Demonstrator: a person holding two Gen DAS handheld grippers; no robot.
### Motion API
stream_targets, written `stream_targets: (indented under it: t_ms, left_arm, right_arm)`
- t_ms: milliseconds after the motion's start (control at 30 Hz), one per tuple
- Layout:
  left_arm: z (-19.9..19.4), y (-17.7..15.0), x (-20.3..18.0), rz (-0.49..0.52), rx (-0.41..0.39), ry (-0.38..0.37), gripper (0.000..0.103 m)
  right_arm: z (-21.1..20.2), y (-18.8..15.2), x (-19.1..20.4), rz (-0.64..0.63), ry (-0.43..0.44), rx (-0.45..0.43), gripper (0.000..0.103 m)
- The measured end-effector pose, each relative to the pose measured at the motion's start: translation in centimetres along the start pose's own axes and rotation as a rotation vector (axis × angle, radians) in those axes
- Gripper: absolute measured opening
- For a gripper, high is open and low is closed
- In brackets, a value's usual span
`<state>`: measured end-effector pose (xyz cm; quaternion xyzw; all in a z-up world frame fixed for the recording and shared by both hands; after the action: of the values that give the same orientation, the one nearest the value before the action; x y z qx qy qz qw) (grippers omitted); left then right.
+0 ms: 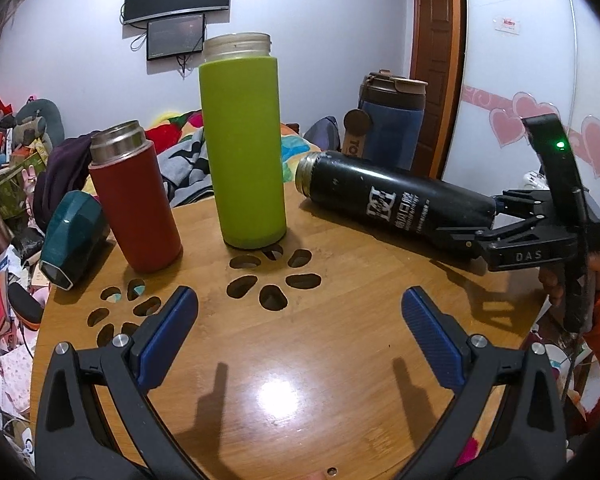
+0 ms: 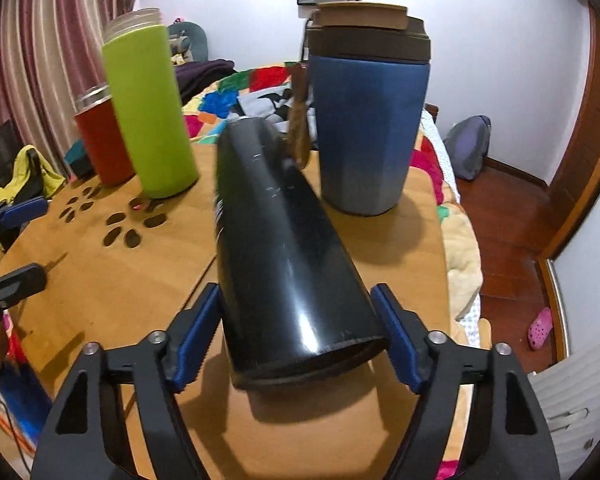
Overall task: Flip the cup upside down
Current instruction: 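Close the right gripper around the black bottle and lift it, then rotate the held black bottle upright and lower it onto the table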
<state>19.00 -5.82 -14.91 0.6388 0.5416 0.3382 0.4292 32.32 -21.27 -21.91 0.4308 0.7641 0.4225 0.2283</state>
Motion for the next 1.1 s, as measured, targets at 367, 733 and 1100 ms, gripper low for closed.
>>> stream_targets:
  t_ms: [367, 733, 1100]
  left_arm:
    - [0.2, -0.7, -1.5, 0.054, -0.002, -0.029, 0.103]
    - [-0.1, -1.5, -7.5, 0.293, -0.067, -0.102, 0.103]
    - [-2.1, -0.2, -9.9, 0.419, -0.243, -0.111, 0.103]
  right_arm:
    - [-4.2, -1.8, 3.4, 0.092, -0.007, -0.059, 0.061]
    - [-10.1, -0.8, 6.6, 0.037, 0.016, -0.132, 0.061]
    - [-13.0, -0.5, 10.5, -0.123, 0.085, -0.126, 0.061]
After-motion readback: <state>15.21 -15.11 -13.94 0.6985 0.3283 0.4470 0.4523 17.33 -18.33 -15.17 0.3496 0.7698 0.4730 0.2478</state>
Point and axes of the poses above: each gripper's, at about its wrist camera, not at the fingertips, and z roughly the way its jaws point, x to its left, y to its top, the point moved 8 cm from there along z, roughly the way its jaws point, and after that the axes turned 11 degrees about -x, right-handed, at the moved point
